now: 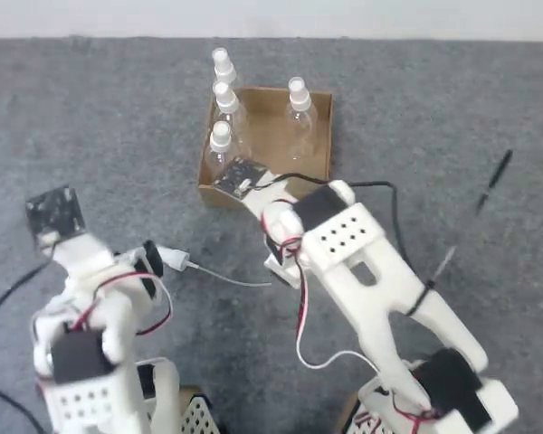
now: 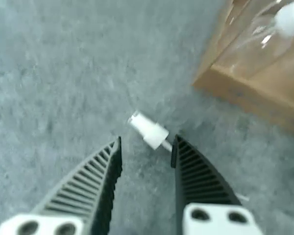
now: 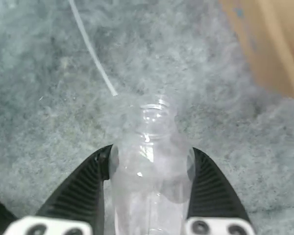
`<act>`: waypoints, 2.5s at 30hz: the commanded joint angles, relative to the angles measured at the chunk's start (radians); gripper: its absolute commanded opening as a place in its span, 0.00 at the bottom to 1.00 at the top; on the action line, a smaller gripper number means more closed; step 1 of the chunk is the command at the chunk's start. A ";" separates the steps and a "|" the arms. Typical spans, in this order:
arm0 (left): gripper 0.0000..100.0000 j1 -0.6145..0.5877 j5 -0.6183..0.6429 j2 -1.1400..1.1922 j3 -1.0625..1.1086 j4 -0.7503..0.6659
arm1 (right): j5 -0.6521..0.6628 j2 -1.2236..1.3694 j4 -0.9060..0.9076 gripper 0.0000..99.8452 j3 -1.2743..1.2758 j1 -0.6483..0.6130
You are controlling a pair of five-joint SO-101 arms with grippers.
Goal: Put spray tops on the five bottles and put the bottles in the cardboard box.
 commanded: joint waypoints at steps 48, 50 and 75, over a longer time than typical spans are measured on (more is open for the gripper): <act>0.15 0.103 0.362 0.919 -0.015 -0.592 | -0.012 -0.240 -0.165 0.08 0.071 0.185; 0.15 0.103 0.361 0.919 0.010 -0.631 | -0.012 -0.239 -0.165 0.08 0.071 0.185; 0.15 0.100 0.387 1.387 -0.404 -0.354 | -0.012 -0.236 -0.165 0.08 0.071 0.185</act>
